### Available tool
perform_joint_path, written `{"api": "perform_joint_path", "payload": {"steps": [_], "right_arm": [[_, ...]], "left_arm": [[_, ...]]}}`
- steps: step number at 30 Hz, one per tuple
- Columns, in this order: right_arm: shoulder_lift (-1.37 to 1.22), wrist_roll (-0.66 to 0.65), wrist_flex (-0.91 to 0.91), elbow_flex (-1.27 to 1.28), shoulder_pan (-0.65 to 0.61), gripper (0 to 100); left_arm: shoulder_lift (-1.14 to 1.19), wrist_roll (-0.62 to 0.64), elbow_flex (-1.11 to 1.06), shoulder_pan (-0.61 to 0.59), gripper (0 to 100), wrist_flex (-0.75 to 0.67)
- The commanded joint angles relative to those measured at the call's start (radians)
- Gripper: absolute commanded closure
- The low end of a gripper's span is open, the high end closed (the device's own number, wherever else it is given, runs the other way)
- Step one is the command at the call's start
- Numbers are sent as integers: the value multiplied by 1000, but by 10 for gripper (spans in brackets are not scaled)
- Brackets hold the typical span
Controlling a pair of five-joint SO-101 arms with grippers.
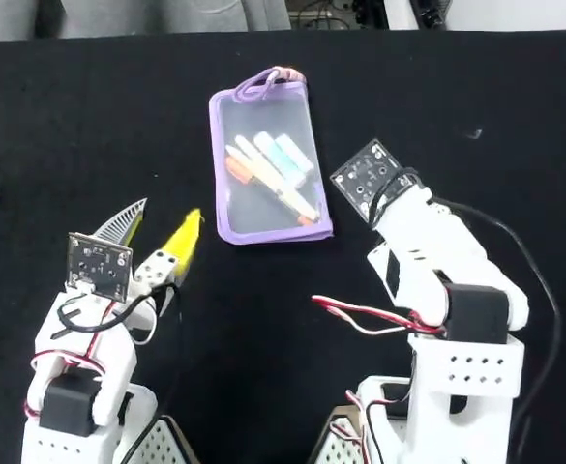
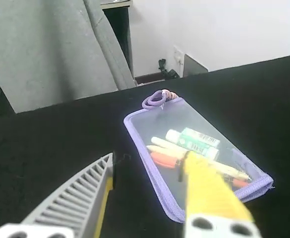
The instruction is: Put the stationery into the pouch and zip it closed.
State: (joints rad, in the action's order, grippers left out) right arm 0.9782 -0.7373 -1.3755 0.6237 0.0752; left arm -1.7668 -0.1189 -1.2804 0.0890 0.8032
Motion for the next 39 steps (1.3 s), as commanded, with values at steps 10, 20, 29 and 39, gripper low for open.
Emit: {"api": "perform_joint_path", "payload": {"steps": [10,20,29,39], "right_arm": [[338,115,-9,12,12,987],[820,244,209,444,249,986],[909,328,262,671,295,986],[914,348,262,997,295,985]], "left_arm": [[-9,18,282,-154,972,334],[-9,12,317,-303,970,549],[-69,11,13,-328,970,466],[-57,11,-254,-331,970,465]]}}
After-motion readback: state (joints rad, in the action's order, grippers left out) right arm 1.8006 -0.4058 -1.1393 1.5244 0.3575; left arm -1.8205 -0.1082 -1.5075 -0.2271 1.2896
